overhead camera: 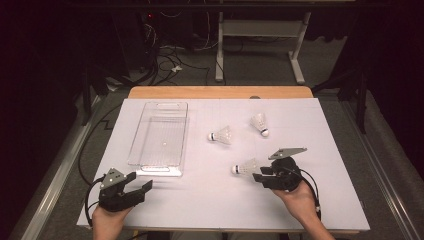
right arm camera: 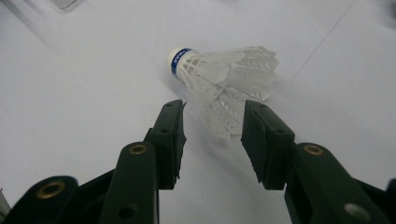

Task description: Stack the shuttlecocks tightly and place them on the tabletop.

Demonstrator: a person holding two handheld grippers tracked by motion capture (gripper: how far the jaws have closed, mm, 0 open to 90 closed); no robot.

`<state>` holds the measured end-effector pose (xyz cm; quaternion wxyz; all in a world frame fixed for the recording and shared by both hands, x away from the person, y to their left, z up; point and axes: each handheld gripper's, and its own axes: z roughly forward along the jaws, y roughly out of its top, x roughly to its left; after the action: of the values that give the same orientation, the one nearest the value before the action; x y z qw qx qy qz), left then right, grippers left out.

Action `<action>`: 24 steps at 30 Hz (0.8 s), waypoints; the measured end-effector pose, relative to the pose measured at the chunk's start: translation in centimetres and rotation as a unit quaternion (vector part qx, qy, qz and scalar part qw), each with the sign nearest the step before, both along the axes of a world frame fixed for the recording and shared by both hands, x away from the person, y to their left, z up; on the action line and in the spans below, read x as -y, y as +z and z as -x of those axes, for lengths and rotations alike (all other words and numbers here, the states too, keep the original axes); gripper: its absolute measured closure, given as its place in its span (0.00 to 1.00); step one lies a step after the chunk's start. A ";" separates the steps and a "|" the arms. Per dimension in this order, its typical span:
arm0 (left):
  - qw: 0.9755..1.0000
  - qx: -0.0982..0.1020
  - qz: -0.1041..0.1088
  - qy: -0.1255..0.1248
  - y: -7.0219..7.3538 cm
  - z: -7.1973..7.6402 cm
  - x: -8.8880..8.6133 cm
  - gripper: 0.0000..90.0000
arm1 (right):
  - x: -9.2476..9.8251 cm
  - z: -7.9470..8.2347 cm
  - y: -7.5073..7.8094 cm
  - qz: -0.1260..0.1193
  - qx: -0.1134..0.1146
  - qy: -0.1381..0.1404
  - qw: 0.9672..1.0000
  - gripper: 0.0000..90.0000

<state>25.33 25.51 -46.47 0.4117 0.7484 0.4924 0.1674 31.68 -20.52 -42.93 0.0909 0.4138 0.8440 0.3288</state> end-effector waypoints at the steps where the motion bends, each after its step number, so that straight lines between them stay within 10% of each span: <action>1: 1.000 0.000 0.001 0.001 0.0 0.0 0.0 0.35 | -0.2 -0.1 -0.1 0.000 0.000 0.001 1.000 0.67; 24: 1.000 0.000 0.001 0.000 0.0 0.0 0.0 0.35 | -2.2 -1.5 -1.1 0.018 -0.016 0.023 0.999 0.94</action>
<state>25.37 25.52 -46.48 0.4128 0.7476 0.4927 0.1672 33.22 -18.29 -44.07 0.0777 0.3978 0.8605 0.3087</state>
